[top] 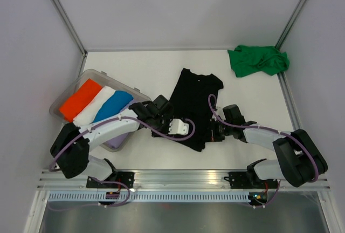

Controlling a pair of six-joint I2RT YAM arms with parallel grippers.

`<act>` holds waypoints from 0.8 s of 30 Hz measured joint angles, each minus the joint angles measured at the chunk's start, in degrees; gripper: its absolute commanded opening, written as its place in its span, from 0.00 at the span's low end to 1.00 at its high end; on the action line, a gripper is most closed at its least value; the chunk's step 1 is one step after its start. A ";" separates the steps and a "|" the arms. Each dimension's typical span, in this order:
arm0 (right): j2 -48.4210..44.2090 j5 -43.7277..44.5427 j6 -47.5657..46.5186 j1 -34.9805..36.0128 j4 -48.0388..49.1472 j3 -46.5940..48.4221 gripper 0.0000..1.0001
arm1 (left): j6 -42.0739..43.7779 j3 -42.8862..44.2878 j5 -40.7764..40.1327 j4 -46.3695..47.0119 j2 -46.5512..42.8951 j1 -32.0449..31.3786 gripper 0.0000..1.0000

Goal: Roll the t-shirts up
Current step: Roll the tshirt

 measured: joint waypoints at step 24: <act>0.20 -0.07 -1.68 -1.07 -0.90 0.33 0.14 | 11.85 -15.69 -11.39 21.90 2.47 -3.02 0.23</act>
